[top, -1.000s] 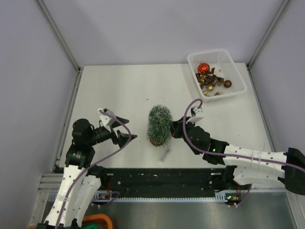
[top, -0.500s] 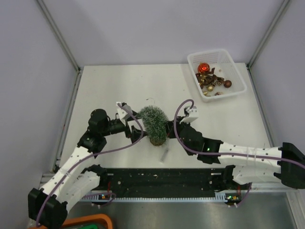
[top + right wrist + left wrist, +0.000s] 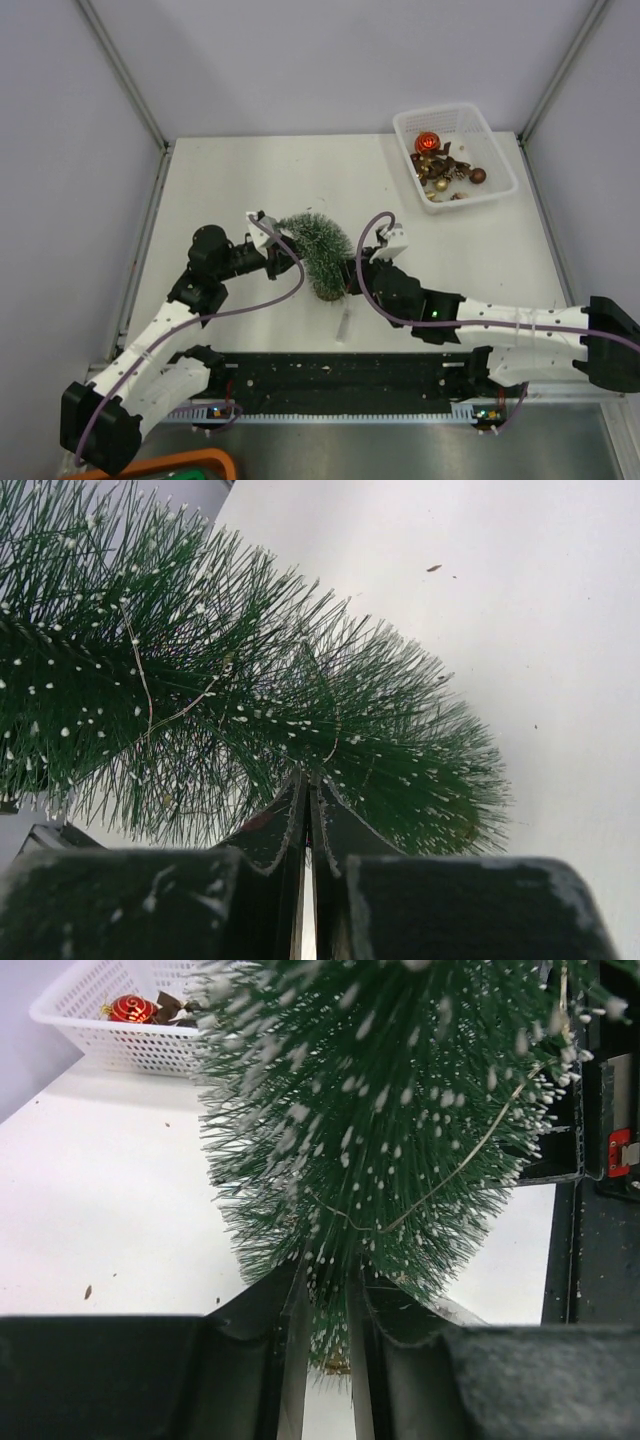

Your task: Decorate the small christmas tree

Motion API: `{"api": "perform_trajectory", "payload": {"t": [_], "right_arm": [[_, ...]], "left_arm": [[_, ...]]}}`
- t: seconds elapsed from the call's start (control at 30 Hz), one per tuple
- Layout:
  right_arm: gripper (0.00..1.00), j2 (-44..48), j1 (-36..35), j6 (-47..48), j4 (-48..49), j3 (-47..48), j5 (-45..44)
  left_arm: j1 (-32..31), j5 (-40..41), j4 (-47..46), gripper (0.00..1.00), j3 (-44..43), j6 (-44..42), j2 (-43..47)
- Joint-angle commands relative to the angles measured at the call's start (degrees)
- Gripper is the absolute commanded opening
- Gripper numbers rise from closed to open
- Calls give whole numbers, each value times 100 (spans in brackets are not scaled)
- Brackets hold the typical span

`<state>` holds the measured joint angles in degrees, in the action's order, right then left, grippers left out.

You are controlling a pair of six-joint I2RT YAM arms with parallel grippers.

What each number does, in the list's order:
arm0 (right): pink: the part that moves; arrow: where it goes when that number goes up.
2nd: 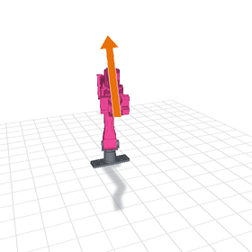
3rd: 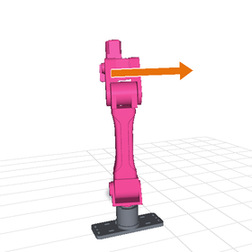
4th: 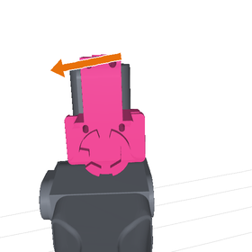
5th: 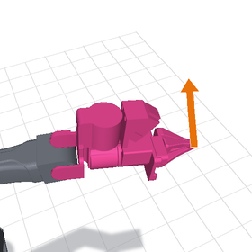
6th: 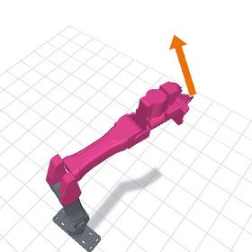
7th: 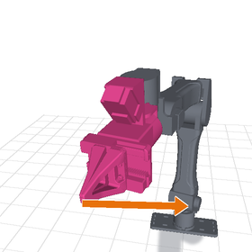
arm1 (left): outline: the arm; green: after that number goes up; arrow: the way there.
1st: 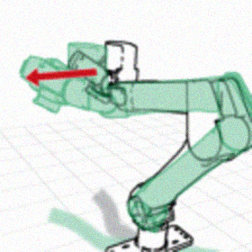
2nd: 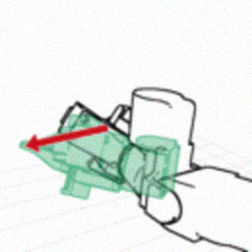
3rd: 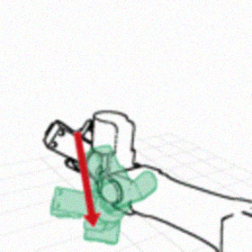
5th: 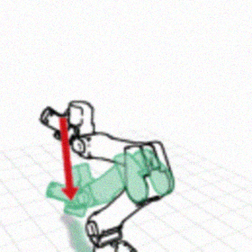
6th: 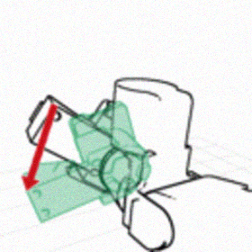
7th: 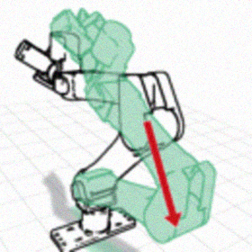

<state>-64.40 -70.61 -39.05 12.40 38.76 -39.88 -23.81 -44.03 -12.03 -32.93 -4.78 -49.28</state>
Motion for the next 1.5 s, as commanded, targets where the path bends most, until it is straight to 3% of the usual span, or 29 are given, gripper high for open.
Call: {"api": "perform_trajectory", "payload": {"t": [0.0,0.1,0.23,0.33,0.43,0.63,0.8,0.9,1.03,1.1,1.3,1.47], "right_arm": [[0,59,-111,125,-106,290,200],[3,322,-102,152,-457,342,-63],[29,849,20,494,-800,403,-476],[43,1192,607,661,-1169,570,-390],[53,1176,1818,609,-1784,948,302],[65,-842,4377,925,-2523,2186,1798],[68,-2618,5083,1609,-2673,3372,1591],[68,-3401,5346,1769,-2708,3822,1710],[66,-3781,5452,1883,-2699,3920,1756],[59,-3834,5452,1901,-2708,3797,1790],[15,-3046,5418,1331,-2463,2524,2080],[10,-1929,5031,786,-2645,1495,2010]], "left_arm": [[8,-325,-282,21,-3,-375,32],[52,-360,-274,15,102,-428,76],[105,-449,-203,9,207,-516,129],[140,-370,-255,9,269,-516,173],[193,-413,-256,9,339,-524,225],[228,-554,-256,8,419,-568,348],[254,-694,-115,7,428,-665,498],[272,-773,-159,6,498,-578,577],[263,-747,-212,7,559,-472,665],[281,-704,-203,7,559,-480,691],[281,-659,-282,7,551,-366,691],[316,-677,-229,7,498,-366,691]]}}
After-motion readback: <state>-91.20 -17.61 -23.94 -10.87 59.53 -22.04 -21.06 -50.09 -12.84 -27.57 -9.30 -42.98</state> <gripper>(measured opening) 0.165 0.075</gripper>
